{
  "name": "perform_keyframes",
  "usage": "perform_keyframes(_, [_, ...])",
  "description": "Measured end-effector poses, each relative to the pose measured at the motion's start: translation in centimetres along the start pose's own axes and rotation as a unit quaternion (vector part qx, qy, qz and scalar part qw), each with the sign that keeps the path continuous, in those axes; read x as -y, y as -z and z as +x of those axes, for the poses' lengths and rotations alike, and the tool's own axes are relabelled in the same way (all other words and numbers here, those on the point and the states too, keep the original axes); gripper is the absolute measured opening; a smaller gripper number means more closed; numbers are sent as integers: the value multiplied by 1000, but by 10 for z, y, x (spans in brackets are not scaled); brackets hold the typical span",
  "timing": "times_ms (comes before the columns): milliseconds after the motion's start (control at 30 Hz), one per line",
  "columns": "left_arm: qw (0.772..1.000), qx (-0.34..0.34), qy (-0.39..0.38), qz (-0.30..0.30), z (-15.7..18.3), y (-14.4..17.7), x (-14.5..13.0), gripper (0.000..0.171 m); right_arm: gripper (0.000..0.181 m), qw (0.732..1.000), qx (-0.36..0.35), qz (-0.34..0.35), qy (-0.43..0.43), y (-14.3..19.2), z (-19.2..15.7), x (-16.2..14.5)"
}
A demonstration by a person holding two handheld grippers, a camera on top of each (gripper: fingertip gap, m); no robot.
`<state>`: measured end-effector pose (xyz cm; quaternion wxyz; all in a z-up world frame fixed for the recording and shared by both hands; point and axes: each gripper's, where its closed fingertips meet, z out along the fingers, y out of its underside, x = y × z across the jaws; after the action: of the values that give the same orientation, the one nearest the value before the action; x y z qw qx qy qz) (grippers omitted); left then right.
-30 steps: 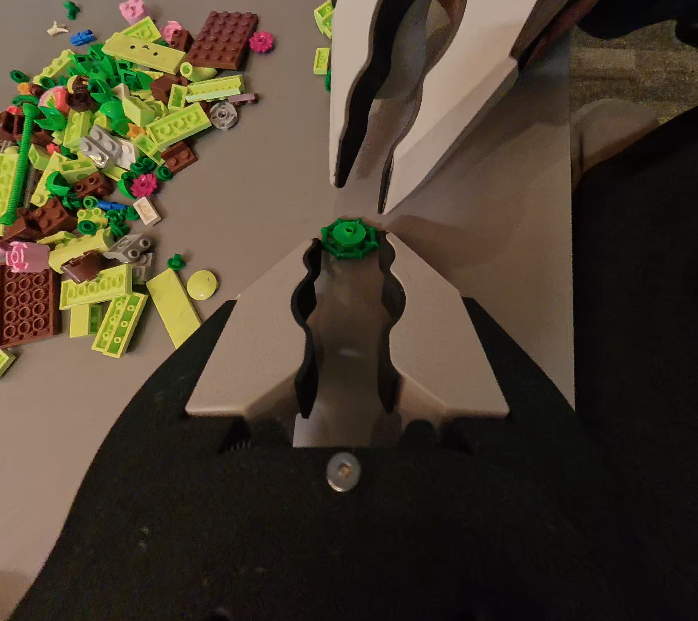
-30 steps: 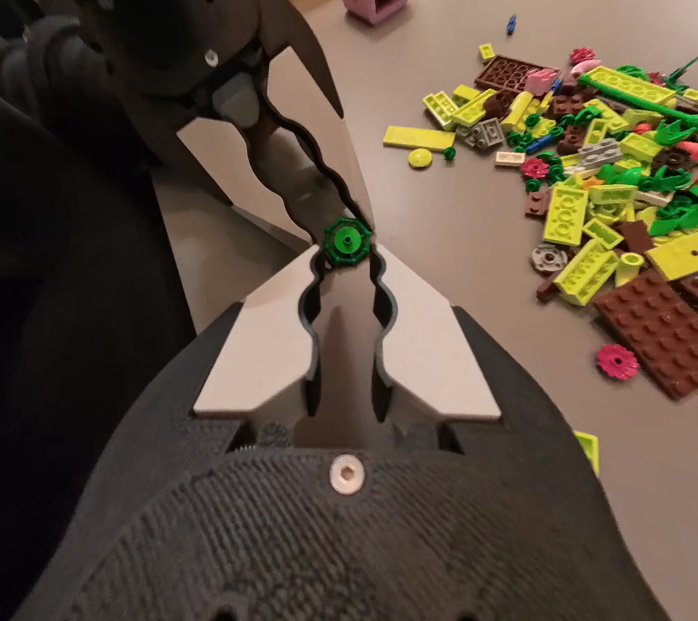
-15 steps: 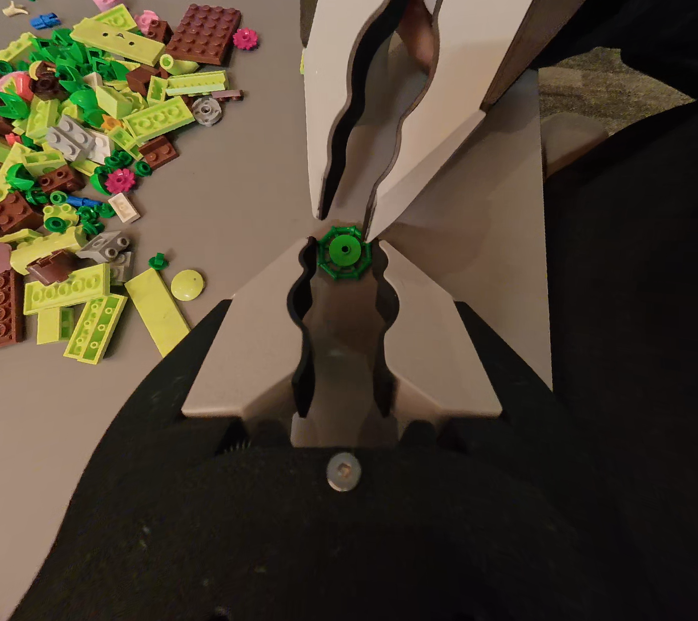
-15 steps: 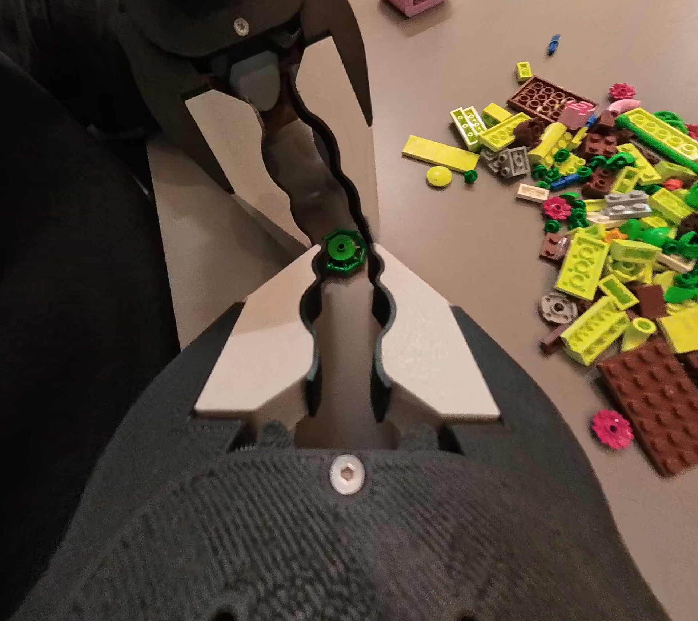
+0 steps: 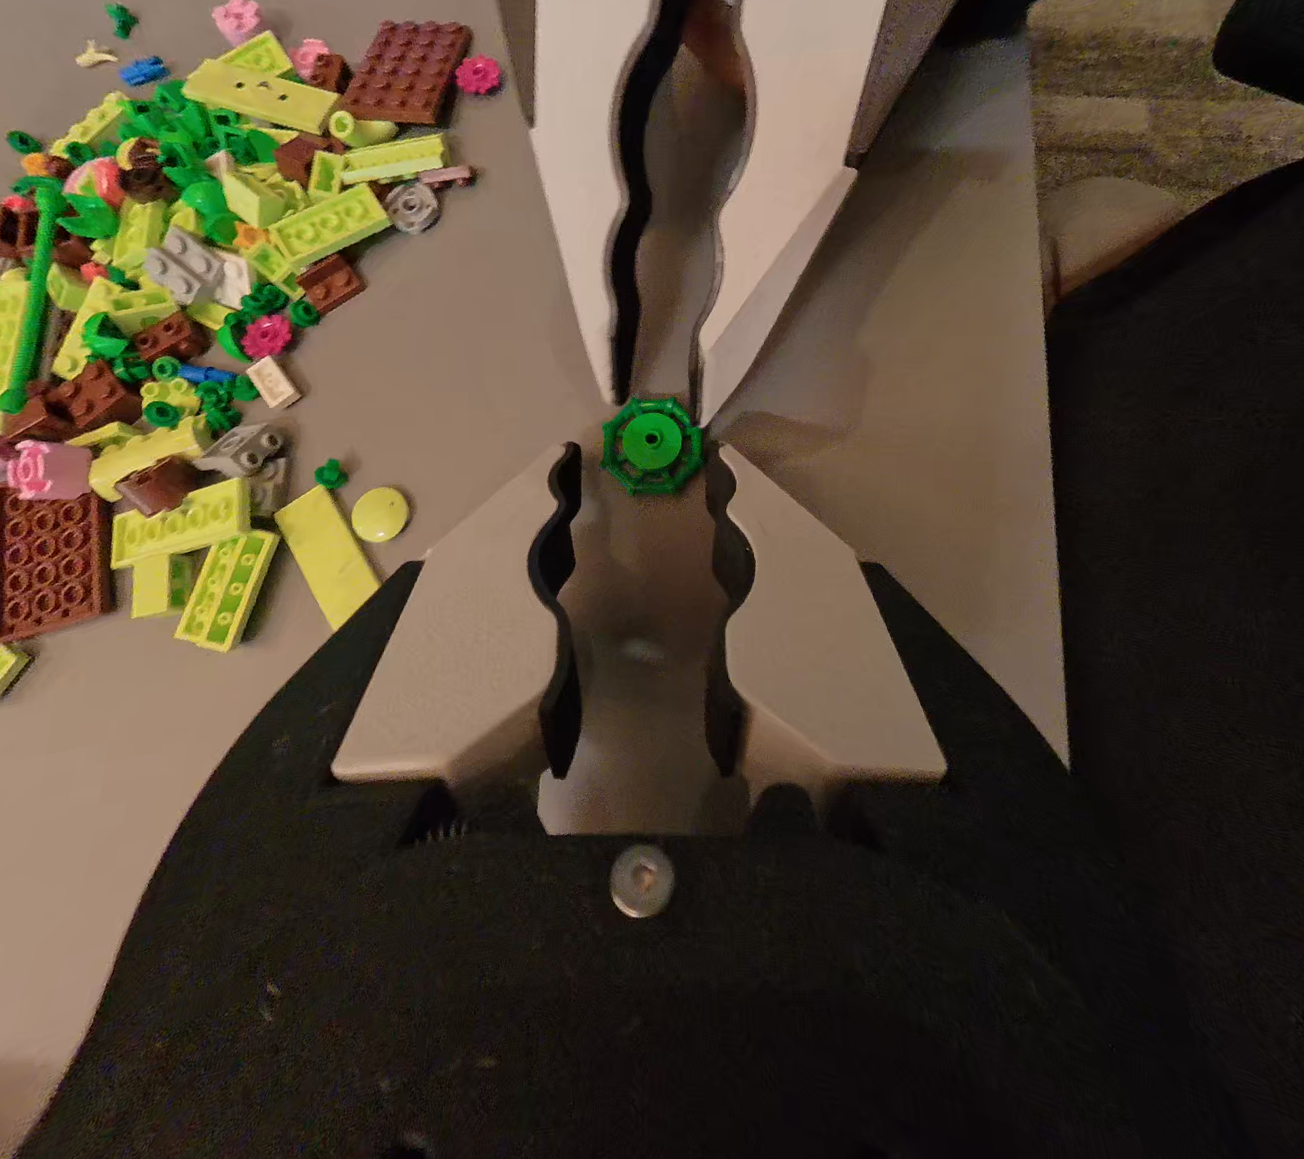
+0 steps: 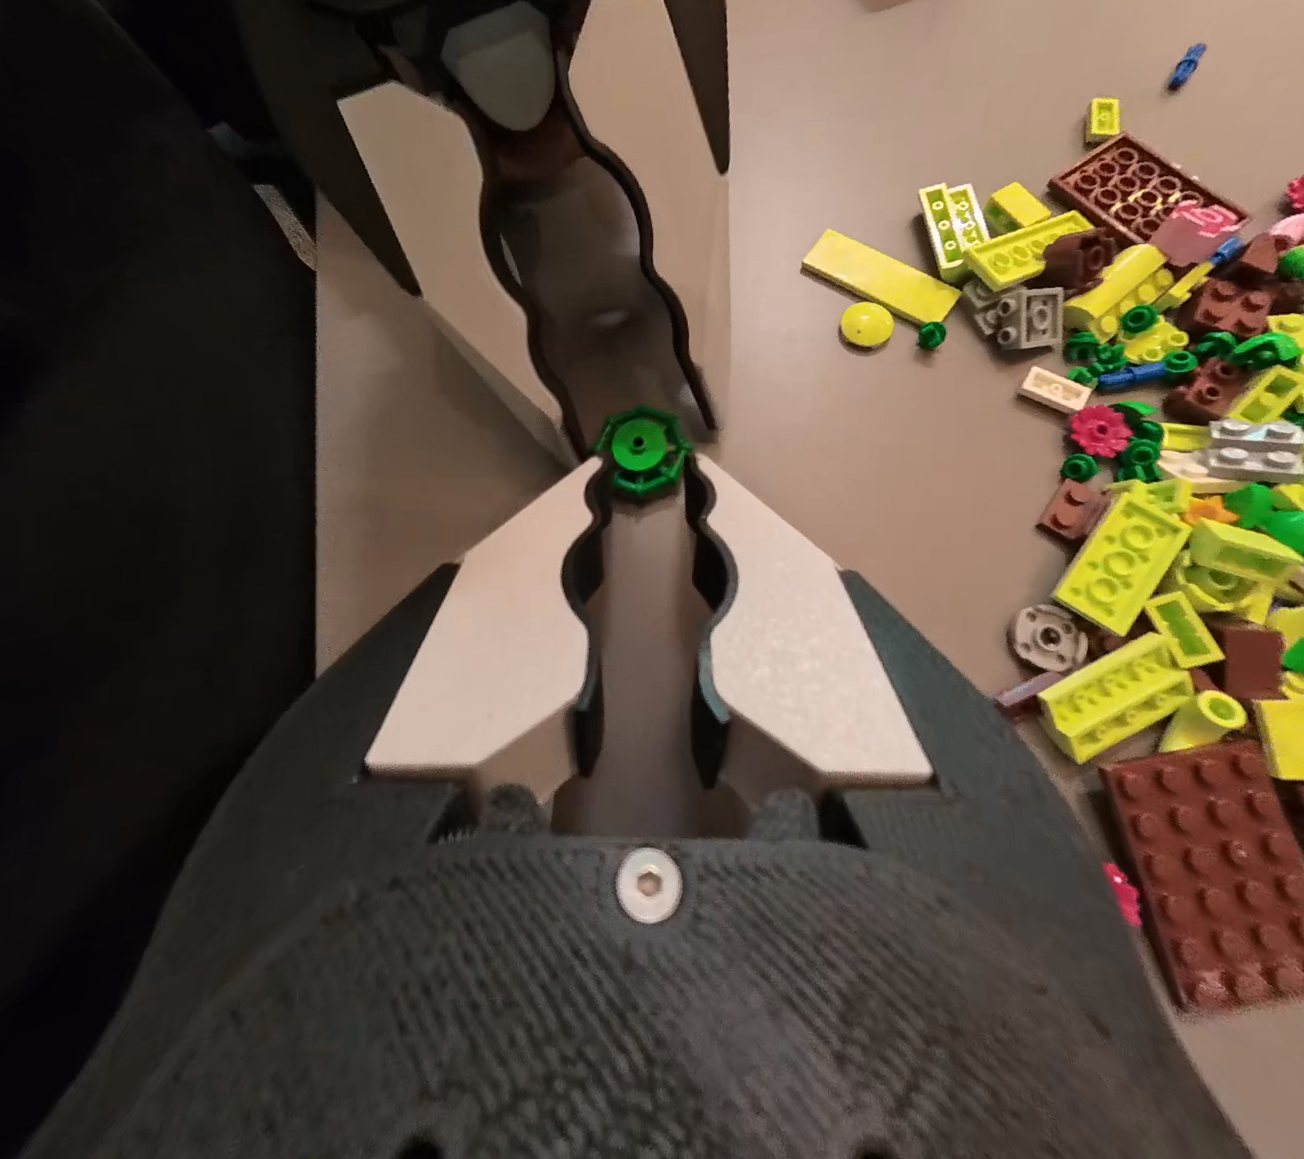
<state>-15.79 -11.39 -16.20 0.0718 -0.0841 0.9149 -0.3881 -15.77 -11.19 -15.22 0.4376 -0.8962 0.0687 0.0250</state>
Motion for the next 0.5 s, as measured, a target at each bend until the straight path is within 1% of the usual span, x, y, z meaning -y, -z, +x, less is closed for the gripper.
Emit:
perform_keyframes(67, [1000,8,5,2,-4,3,-2,31,16,1000,-6,-9,2,0,0,-4])
perform_keyframes(167, [1000,13,8,4,-8,7,-5,30,17,1000,-7,-2,-3,3,-2,-4])
perform_keyframes(267, [1000,9,5,14,-6,9,-3,33,17,1000,-6,12,-14,7,-2,-1])
perform_keyframes(367, [1000,25,-5,-1,-8,6,-7,37,16,999,-24,30,-16,10,5,4])
perform_keyframes(433, [999,31,-16,-3,-6,5,-6,37,16,999,-33,36,-11,10,9,7])
perform_keyframes(500, [999,31,-21,-3,-5,4,-5,36,16,999,-28,30,-3,7,8,7])
